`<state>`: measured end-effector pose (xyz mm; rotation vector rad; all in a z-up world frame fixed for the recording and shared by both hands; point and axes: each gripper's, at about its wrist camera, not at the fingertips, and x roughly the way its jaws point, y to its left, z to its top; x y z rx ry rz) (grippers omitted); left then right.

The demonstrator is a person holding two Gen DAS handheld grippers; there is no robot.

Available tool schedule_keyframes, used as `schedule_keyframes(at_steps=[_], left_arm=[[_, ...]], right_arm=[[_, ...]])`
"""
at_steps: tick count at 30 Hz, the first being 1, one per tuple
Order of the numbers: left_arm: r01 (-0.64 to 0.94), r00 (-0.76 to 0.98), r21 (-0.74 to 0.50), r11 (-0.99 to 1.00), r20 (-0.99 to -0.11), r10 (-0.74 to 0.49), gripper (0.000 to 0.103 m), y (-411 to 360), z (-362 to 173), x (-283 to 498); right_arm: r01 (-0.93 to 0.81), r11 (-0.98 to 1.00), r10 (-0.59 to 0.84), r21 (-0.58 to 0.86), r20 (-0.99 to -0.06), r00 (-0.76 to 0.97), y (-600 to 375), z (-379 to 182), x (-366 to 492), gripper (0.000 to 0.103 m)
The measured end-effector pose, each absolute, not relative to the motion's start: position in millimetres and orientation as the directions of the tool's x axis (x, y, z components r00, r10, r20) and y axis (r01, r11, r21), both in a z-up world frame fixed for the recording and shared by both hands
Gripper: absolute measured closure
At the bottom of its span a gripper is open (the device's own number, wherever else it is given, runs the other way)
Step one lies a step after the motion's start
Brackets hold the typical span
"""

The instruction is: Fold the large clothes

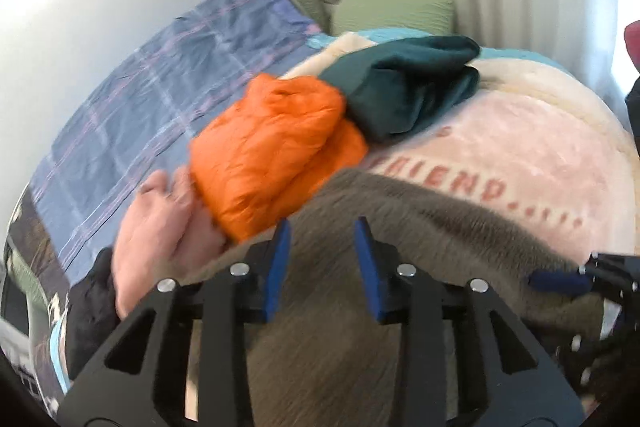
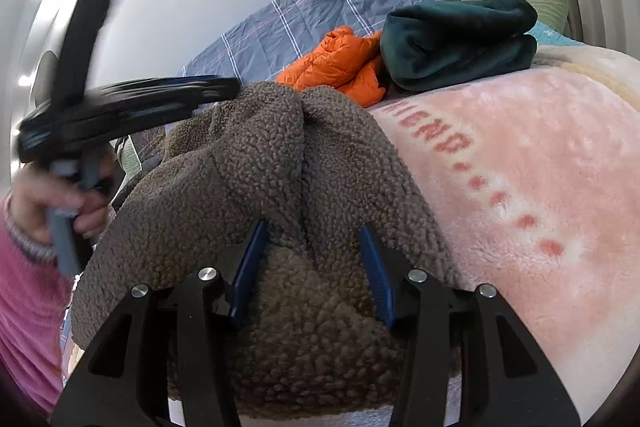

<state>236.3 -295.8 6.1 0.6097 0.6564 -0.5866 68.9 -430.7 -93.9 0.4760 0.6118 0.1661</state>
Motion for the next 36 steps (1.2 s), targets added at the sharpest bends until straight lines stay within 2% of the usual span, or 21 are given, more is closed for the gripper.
schedule_keyframes(at_steps=[1,2,3,5,11,14,16,17,19,20,23,25,29,32,34,36], left_arm=[[0.670,0.629,0.336,0.662,-0.731,-0.265,0.068,-306.7,-9.0,246.1],[0.676,0.594,0.366,0.639,-0.784,-0.180,0.068,-320.7,-41.0,260.4],[0.678,0.584,0.384,0.627,-0.799,-0.142,0.069,-326.4,-59.5,267.4],[0.663,0.608,0.419,0.620,-0.785,-0.119,0.070,-332.2,-67.6,271.8],[0.630,0.669,0.482,0.609,-0.734,-0.112,0.070,-329.5,-64.3,260.0],[0.615,0.691,0.505,0.605,-0.715,-0.106,0.070,-326.2,-63.1,254.6],[0.616,0.692,0.508,0.602,-0.715,-0.104,0.070,-327.4,-61.9,254.5],[0.617,0.692,0.513,0.597,-0.715,-0.101,0.070,-328.5,-61.7,254.9],[0.617,0.690,0.520,0.591,-0.718,-0.090,0.070,-331.7,-62.1,255.0],[0.619,0.689,0.522,0.587,-0.719,-0.086,0.070,-332.6,-62.2,255.5],[0.618,0.690,0.524,0.586,-0.718,-0.086,0.070,-333.1,-62.3,256.0],[0.618,0.690,0.520,0.590,-0.718,-0.089,0.070,-332.1,-61.8,256.3],[0.617,0.690,0.520,0.591,-0.718,-0.089,0.070,-332.1,-62.2,257.0],[0.623,0.683,0.518,0.586,-0.726,-0.085,0.070,-333.5,-63.0,259.3],[0.613,0.678,0.523,0.593,-0.733,-0.055,0.070,-337.7,-64.5,264.2],[0.570,0.722,0.597,0.564,-0.692,0.003,0.073,-350.4,-68.7,260.3]], right_arm=[[-0.006,0.882,0.280,0.471,-0.514,0.811,-430.7,-93.9,68.0,0.055],[0.010,0.890,0.260,0.456,-0.525,0.810,-429.6,-94.7,69.0,0.055],[0.022,0.898,0.241,0.440,-0.533,0.811,-428.0,-95.6,70.7,0.055],[0.041,0.901,0.214,0.431,-0.525,0.824,-428.3,-96.9,73.6,0.051],[0.040,0.872,0.236,0.488,-0.491,0.838,-433.8,-87.9,54.1,0.050],[0.008,0.857,0.244,0.516,-0.418,0.875,-431.1,-71.5,16.0,0.059],[-0.037,0.862,0.255,0.506,-0.370,0.893,-423.8,-63.9,-14.5,0.059],[-0.061,0.856,0.277,0.513,-0.356,0.892,-420.3,-64.2,-26.9,0.063],[-0.180,0.761,0.461,0.623,-0.324,0.826,-413.2,-71.3,-30.9,0.076],[-0.217,0.724,0.520,0.655,-0.311,0.795,-404.7,-74.3,-31.6,0.076],[-0.238,0.768,0.537,0.595,-0.396,0.745,-372.9,-81.7,-20.8,0.077],[-0.228,0.773,0.551,0.592,-0.447,0.705,-354.7,-94.1,-2.7,0.080],[-0.231,0.714,0.618,0.662,-0.440,0.651,-342.7,-111.0,30.1,0.085],[-0.211,0.612,0.691,0.762,-0.386,0.611,-331.5,-128.1,43.4,0.086],[-0.195,0.601,0.695,0.775,-0.386,0.607,-328.3,-129.1,44.5,0.086],[-0.209,0.636,0.679,0.743,-0.410,0.609,-322.7,-126.3,44.5,0.086]])
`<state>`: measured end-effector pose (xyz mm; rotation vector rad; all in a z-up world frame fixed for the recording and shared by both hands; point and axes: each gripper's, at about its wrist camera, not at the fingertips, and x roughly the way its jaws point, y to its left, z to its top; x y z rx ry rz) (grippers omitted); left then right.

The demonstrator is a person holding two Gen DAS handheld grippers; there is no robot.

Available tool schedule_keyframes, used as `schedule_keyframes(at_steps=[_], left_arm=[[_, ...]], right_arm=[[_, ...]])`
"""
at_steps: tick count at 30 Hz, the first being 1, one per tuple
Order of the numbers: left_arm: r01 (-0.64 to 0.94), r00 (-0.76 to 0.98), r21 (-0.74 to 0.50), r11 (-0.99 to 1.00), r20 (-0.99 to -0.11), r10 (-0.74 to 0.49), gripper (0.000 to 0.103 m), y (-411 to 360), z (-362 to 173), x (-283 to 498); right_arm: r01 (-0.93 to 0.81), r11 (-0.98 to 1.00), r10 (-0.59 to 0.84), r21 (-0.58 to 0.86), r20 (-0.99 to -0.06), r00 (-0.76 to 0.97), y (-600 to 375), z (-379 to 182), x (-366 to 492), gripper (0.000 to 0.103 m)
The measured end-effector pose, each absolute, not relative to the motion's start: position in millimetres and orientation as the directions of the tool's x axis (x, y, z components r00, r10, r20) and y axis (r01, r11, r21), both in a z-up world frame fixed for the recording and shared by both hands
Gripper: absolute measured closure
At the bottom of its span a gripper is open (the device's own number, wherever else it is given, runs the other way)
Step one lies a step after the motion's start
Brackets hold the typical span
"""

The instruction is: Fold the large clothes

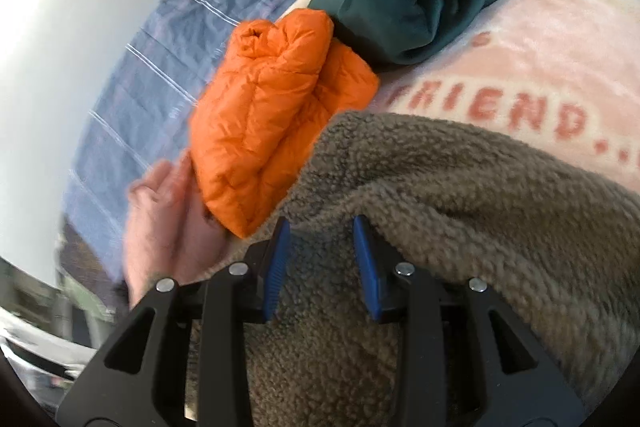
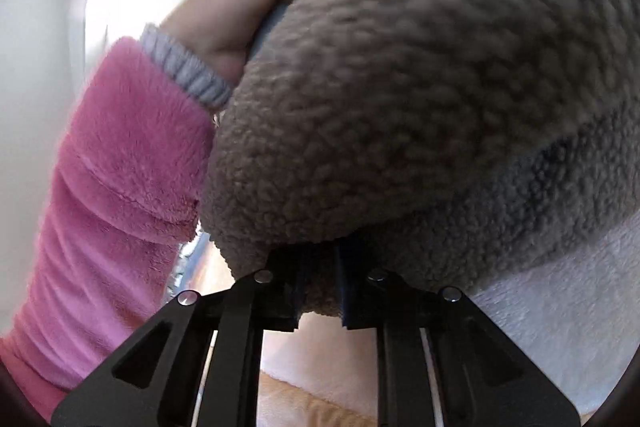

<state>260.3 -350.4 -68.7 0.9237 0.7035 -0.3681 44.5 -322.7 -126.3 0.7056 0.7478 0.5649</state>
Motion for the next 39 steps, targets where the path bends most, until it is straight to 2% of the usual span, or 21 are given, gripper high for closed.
schedule_keyframes(at_steps=[3,5,8,12,15,18,20,22,23,25,28,31,33,35,39], left_arm=[[0.557,0.759,0.663,0.501,-0.651,0.018,0.088,-364.1,-77.7,249.9],[0.564,0.746,0.646,0.515,-0.665,0.017,0.088,-362.4,-76.7,253.5],[0.575,0.725,0.605,0.552,-0.688,-0.001,0.088,-354.5,-71.6,257.3],[0.583,0.712,0.567,0.581,-0.702,-0.029,0.088,-347.0,-68.2,258.5],[0.596,0.696,0.551,0.584,-0.717,-0.035,0.089,-347.7,-69.0,261.5],[0.598,0.694,0.549,0.585,-0.720,-0.034,0.088,-348.7,-69.4,262.1],[0.598,0.693,0.542,0.590,-0.720,-0.041,0.088,-346.9,-68.7,262.9],[0.602,0.685,0.525,0.601,-0.727,-0.051,0.088,-344.9,-68.1,264.3],[0.604,0.676,0.511,0.612,-0.734,-0.055,0.088,-344.5,-68.7,266.5],[0.598,0.679,0.519,0.611,-0.733,-0.042,0.088,-347.9,-71.1,266.8],[0.599,0.688,0.526,0.604,-0.724,-0.052,0.088,-349.2,-69.1,262.8],[0.604,0.675,0.460,0.651,-0.729,-0.111,0.087,-335.5,-53.3,261.1],[0.621,0.646,0.375,0.689,-0.742,-0.178,0.077,-318.8,-31.5,262.5],[0.622,0.642,0.331,0.710,-0.735,-0.219,0.074,-301.1,-13.8,265.0],[0.533,0.683,0.320,0.783,-0.709,-0.175,0.074,-250.3,5.9,289.0]], right_arm=[[-0.220,0.628,0.691,0.747,-0.405,0.598,-324.7,-131.6,47.7,0.086],[-0.236,0.655,0.679,0.718,-0.423,0.600,-325.9,-127.5,45.7,0.088],[-0.298,0.745,0.638,0.597,-0.507,0.579,-326.7,-101.1,33.3,0.088],[-0.261,0.839,0.501,0.477,-0.491,0.712,-368.8,-62.2,5.0,0.087],[-0.128,0.842,0.382,0.524,-0.412,0.827,-421.4,-37.1,0.6,0.087],[-0.054,0.847,0.311,0.529,-0.411,0.857,-439.7,-34.8,26.0,0.085],[-0.018,0.858,0.295,0.513,-0.463,0.836,-443.1,-47.3,52.5,0.085],[0.092,0.904,0.199,0.417,-0.602,0.773,-445.7,-87.4,82.2,0.081],[0.099,0.892,0.215,0.440,-0.608,0.764,-448.0,-109.6,91.0,0.081],[0.090,0.824,0.310,0.559,-0.577,0.755,-467.2,-119.2,91.5,0.081],[0.079,0.879,0.261,0.471,-0.612,0.746,-458.3,-109.7,92.3,0.081],[0.078,0.881,0.264,0.467,-0.621,0.738,-454.9,-108.1,94.3,0.081],[0.074,0.885,0.258,0.460,-0.616,0.744,-449.3,-111.6,90.6,0.080],[0.077,0.882,0.257,0.464,-0.612,0.748,-444.7,-110.5,87.5,0.080],[0.069,0.883,0.261,0.465,-0.607,0.751,-442.1,-105.9,79.6,0.080]])
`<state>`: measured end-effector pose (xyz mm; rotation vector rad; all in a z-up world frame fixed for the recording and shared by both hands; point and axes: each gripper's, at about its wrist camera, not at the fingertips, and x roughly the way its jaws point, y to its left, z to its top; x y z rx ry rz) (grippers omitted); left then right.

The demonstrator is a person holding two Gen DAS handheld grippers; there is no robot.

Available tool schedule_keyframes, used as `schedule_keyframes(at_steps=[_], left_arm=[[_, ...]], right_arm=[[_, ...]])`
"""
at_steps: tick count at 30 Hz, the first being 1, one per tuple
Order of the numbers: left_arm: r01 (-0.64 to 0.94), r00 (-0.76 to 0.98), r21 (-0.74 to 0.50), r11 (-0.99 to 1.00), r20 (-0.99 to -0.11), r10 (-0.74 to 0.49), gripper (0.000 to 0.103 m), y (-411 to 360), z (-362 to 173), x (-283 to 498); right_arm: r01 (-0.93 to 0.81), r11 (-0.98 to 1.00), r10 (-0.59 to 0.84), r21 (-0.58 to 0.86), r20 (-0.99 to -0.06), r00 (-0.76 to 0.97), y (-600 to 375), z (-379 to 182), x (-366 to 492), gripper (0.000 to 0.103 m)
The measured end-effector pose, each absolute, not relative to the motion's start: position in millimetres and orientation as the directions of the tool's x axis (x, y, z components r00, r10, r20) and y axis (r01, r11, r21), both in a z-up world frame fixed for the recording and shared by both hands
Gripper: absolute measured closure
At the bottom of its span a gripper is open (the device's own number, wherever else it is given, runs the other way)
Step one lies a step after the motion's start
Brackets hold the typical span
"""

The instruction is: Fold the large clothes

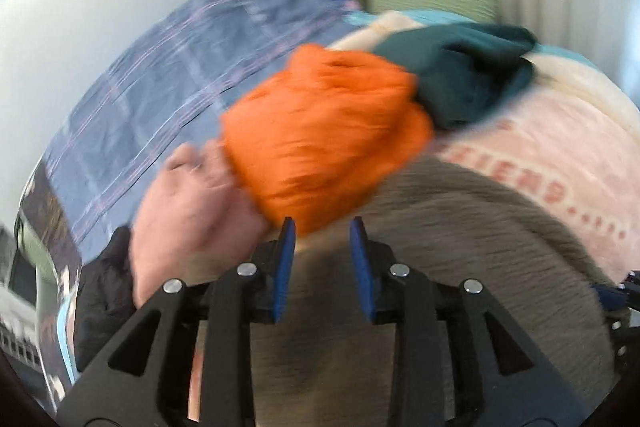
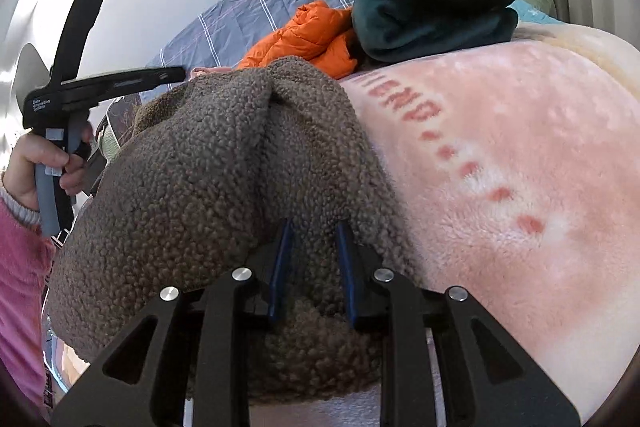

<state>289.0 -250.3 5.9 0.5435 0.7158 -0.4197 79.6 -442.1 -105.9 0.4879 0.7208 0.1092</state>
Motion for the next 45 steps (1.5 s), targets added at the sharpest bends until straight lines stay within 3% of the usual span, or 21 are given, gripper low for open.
schedule_keyframes(at_steps=[3,5,9,16,19,22,27,30,32,36,40,42,45], left_arm=[[0.475,0.647,0.229,0.849,-0.745,-0.161,0.087,-205.5,-0.1,317.2],[0.436,0.616,0.196,0.879,-0.777,-0.133,0.086,-183.5,-26.5,337.8],[0.348,0.627,0.295,0.890,-0.779,0.013,0.089,-184.8,-93.7,355.4],[0.407,0.634,0.328,0.853,-0.773,-0.005,0.091,-191.7,-73.3,349.4],[0.437,0.642,0.221,0.872,-0.755,-0.130,0.089,-182.2,-38.4,333.0],[0.488,0.621,0.078,0.869,-0.731,-0.283,0.083,-183.3,-7.2,315.0],[0.644,0.562,0.038,0.764,-0.702,-0.438,0.066,-243.6,16.5,285.2],[0.685,0.504,0.077,0.724,-0.768,-0.394,0.058,-292.1,-14.1,289.6],[0.672,0.494,0.214,0.709,-0.843,-0.214,0.058,-324.9,-64.7,299.5],[0.650,0.548,0.300,0.698,-0.822,-0.157,0.058,-338.5,-70.3,297.2],[0.637,0.554,0.214,0.741,-0.795,-0.247,0.056,-309.2,-47.1,289.1],[0.598,0.575,0.146,0.788,-0.763,-0.295,0.039,-279.1,-21.3,284.8],[0.553,0.605,0.089,0.828,-0.726,-0.326,0.038,-223.4,5.9,283.2]], right_arm=[[0.068,0.881,0.260,0.467,-0.599,0.757,-441.7,-104.8,79.3,0.080],[0.060,0.885,0.260,0.462,-0.596,0.760,-439.7,-103.5,79.9,0.080],[0.072,0.904,0.222,0.421,-0.606,0.763,-432.3,-97.1,77.3,0.080],[0.060,0.893,0.247,0.446,-0.597,0.764,-438.0,-100.8,74.7,0.079],[0.062,0.891,0.245,0.449,-0.593,0.767,-438.7,-100.7,73.1,0.079],[0.064,0.890,0.246,0.452,-0.593,0.767,-438.5,-100.5,73.9,0.079],[0.066,0.886,0.246,0.458,-0.587,0.771,-438.4,-101.2,73.2,0.079],[0.069,0.885,0.244,0.460,-0.586,0.772,-438.9,-102.1,72.9,0.079],[0.082,0.881,0.240,0.467,-0.588,0.772,-440.6,-104.0,74.7,0.079],[0.079,0.866,0.258,0.494,-0.576,0.776,-444.6,-106.3,75.5,0.079],[0.062,0.883,0.245,0.466,-0.569,0.785,-437.7,-101.1,70.9,0.078],[0.065,0.882,0.241,0.466,-0.567,0.788,-438.5,-101.6,69.4,0.078],[0.062,0.873,0.255,0.484,-0.562,0.787,-441.1,-103.2,69.8,0.078]])
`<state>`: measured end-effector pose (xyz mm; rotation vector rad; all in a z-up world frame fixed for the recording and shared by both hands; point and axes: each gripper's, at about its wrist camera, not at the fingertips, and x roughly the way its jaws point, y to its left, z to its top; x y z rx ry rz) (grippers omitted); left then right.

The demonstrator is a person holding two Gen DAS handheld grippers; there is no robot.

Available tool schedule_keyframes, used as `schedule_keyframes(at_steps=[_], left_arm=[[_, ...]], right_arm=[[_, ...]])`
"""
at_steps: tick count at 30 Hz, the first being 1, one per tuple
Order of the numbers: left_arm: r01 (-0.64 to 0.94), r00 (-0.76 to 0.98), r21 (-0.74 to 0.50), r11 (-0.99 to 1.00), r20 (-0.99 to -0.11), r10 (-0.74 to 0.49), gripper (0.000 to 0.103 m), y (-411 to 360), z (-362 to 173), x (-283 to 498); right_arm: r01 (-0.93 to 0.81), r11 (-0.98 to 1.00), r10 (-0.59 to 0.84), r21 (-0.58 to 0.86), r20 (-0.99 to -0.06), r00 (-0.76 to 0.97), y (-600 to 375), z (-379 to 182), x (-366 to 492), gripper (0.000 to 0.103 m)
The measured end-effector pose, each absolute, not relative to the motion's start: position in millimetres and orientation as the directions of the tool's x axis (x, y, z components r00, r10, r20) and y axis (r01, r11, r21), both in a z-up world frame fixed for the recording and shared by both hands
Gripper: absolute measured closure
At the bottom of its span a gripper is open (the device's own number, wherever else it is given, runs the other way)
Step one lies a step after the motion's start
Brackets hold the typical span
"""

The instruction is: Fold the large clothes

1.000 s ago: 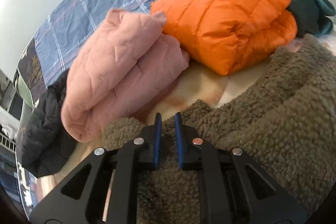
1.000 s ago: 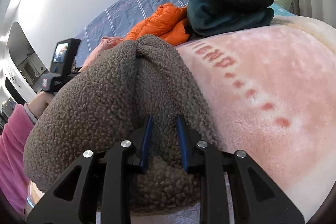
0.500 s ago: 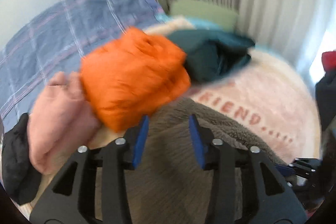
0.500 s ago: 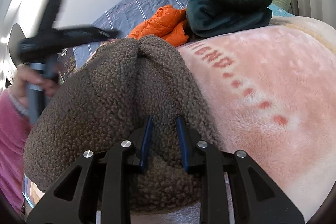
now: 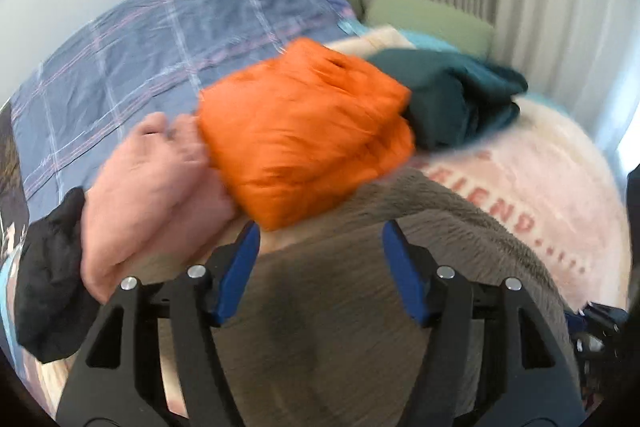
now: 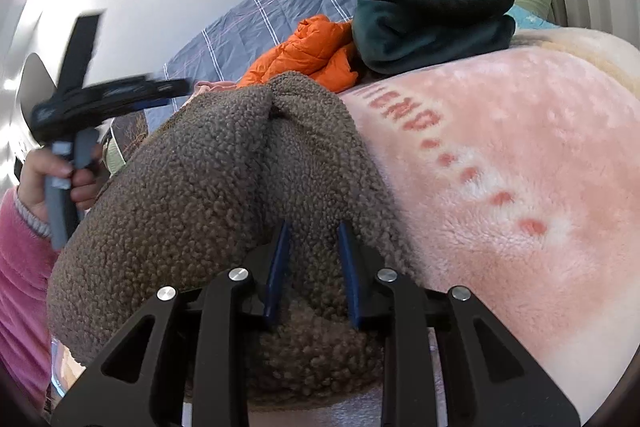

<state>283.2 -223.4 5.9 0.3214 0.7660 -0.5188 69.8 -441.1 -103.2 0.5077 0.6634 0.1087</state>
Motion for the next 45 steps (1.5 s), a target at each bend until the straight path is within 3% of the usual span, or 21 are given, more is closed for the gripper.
schedule_keyframes(at_steps=[2,6,8,12,13,15,17,22,24,26,28,31,34,35,37,38,39,41,42,44,45], left_arm=[[0.516,0.629,0.091,0.852,-0.716,-0.304,0.042,-186.8,12.4,290.6],[0.471,0.572,-0.018,0.882,-0.755,-0.321,0.082,-110.1,-5.1,307.3],[0.468,0.508,-0.118,0.876,-0.775,-0.376,0.084,-83.4,-27.4,308.8],[0.461,0.480,-0.223,0.859,-0.751,-0.453,0.080,-68.8,-58.2,308.2],[0.452,0.484,-0.225,0.863,-0.751,-0.449,0.075,-69.9,-60.6,311.6],[0.431,0.508,-0.167,0.887,-0.767,-0.392,0.052,-82.6,-71.4,323.9],[0.422,0.529,-0.081,0.903,-0.787,-0.318,0.048,-91.9,-88.5,326.9],[0.408,0.550,-0.039,0.912,-0.787,-0.280,0.054,-93.4,-83.6,317.9],[0.413,0.558,-0.045,0.910,-0.777,-0.292,0.082,-94.1,-68.5,308.9],[0.426,0.566,-0.103,0.899,-0.745,-0.353,0.093,-92.1,-40.2,295.4],[0.487,0.597,-0.133,0.863,-0.670,-0.440,0.093,-102.0,-4.4,272.2],[0.603,0.560,-0.126,0.788,-0.636,-0.530,0.092,-138.6,27.9,249.2],[0.708,0.465,-0.097,0.699,-0.682,-0.565,0.086,-199.2,29.5,230.5],[0.741,0.417,-0.088,0.666,-0.717,-0.559,0.079,-223.4,14.8,225.1],[0.749,0.389,-0.022,0.662,-0.795,-0.466,0.076,-256.0,-30.7,218.1],[0.746,0.430,0.038,0.665,-0.790,-0.437,0.077,-263.8,-46.8,213.2],[0.747,0.433,0.026,0.664,-0.777,-0.457,0.077,-259.3,-41.7,212.7],[0.745,0.408,-0.032,0.667,-0.768,-0.493,0.077,-245.5,-36.1,216.7],[0.745,0.409,-0.035,0.666,-0.765,-0.497,0.077,-241.7,-37.5,216.8],[0.746,0.407,-0.049,0.664,-0.755,-0.513,0.077,-233.6,-38.4,216.6],[0.745,0.408,-0.052,0.665,-0.753,-0.515,0.077,-233.8,-39.7,216.7]], right_arm=[[0.063,0.875,0.252,0.480,-0.561,0.788,-440.5,-102.6,69.7,0.078],[0.063,0.873,0.251,0.483,-0.558,0.791,-440.2,-102.9,68.9,0.078],[0.065,0.874,0.249,0.482,-0.559,0.791,-440.2,-102.9,68.8,0.078],[0.070,0.878,0.240,0.473,-0.563,0.791,-439.3,-102.1,68.8,0.077],[0.072,0.879,0.239,0.472,-0.564,0.790,-439.3,-102.1,68.9,0.077],[0.074,0.879,0.237,0.472,-0.565,0.790,-439.5,-101.9,69.4,0.077],[0.077,0.879,0.233,0.471,-0.565,0.791,-437.6,-101.1,70.4,0.076],[0.077,0.880,0.230,0.468,-0.563,0.794,-436.1,-100.9,69.0,0.076],[0.079,0.882,0.227,0.465,-0.566,0.793,-436.8,-100.9,68.8,0.076],[0.078,0.878,0.232,0.472,-0.564,0.793,-438.3,-101.6,68.6,0.076],[0.080,0.879,0.230,0.471,-0.565,0.793,-437.9,-101.4,68.9,0.076],[0.082,0.880,0.227,0.469,-0.565,0.793,-437.3,-101.1,69.2,0.076],[0.083,0.877,0.229,0.473,-0.564,0.793,-437.4,-100.9,68.7,0.076],[0.084,0.877,0.229,0.474,-0.564,0.794,-437.3,-100.5,68.1,0.076],[0.100,0.877,0.216,0.470,-0.571,0.792,-439.2,-98.7,64.6,0.075],[0.101,0.875,0.219,0.474,-0.572,0.791,-441.3,-97.7,62.4,0.072],[0.074,0.848,0.262,0.524,-0.537,0.802,-448.7,-94.3,55.7,0.069],[0.039,0.783,0.330,0.621,-0.468,0.820,-465.2,-88.8,42.1,0.050],[0.014,0.735,0.374,0.678,-0.423,0.825,-477.4,-86.3,33.3,0.049],[0.054,0.697,0.374,0.715,-0.427,0.824,-492.5,-87.2,25.5,0.032],[0.069,0.686,0.378,0.724,-0.436,0.817,-495.9,-89.7,25.2,0.031]])
